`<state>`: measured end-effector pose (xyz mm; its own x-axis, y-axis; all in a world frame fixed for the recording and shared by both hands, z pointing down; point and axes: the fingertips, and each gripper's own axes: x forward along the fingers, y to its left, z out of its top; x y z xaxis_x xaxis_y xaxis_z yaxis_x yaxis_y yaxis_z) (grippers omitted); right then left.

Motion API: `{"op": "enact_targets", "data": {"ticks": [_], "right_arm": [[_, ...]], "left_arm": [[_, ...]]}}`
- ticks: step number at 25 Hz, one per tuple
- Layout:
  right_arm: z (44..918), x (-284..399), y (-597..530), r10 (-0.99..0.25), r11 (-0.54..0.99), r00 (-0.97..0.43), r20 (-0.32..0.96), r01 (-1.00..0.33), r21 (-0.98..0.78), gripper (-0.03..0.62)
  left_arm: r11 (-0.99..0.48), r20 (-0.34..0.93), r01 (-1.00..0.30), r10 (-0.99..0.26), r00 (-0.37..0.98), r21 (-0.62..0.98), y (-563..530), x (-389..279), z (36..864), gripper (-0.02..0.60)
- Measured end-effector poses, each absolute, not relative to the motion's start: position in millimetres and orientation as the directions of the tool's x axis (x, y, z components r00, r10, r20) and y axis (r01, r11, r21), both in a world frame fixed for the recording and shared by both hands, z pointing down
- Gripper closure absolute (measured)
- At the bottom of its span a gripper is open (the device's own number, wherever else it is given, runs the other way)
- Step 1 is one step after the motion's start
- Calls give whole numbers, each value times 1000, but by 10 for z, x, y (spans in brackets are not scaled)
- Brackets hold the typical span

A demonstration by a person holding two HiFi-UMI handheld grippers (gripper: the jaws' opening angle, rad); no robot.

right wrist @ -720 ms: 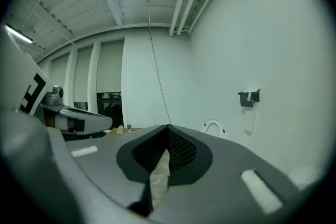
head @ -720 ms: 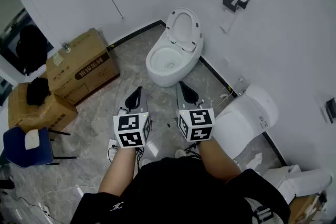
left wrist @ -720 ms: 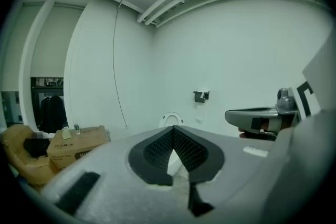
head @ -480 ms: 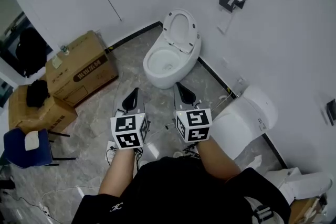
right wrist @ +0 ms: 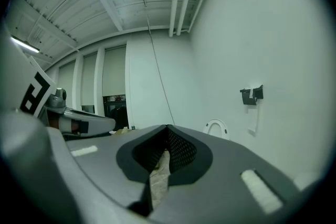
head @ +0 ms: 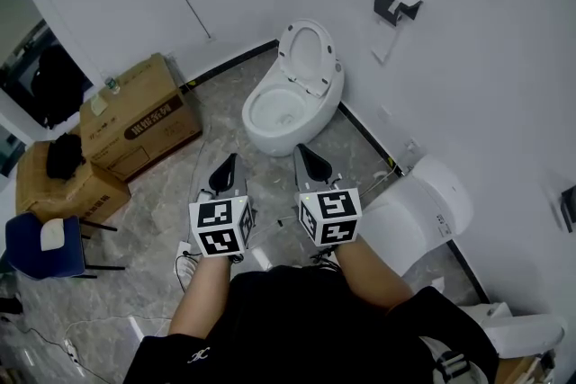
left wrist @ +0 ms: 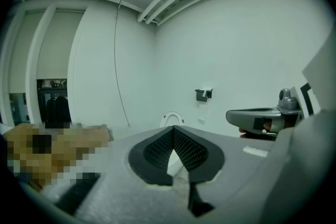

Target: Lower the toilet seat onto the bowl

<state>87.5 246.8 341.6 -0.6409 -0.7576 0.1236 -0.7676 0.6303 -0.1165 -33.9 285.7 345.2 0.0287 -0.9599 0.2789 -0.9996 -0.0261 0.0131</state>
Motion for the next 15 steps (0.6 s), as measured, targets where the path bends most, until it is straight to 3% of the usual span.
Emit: {"op": "enact_targets", "data": {"ticks": [15], "right_arm": [[3609,1167,2095,-762,614,-627,164,-779,-125,585]], "left_arm": [[-25,333,-999,-942,33,28,2455,-66,3600,572]]}}
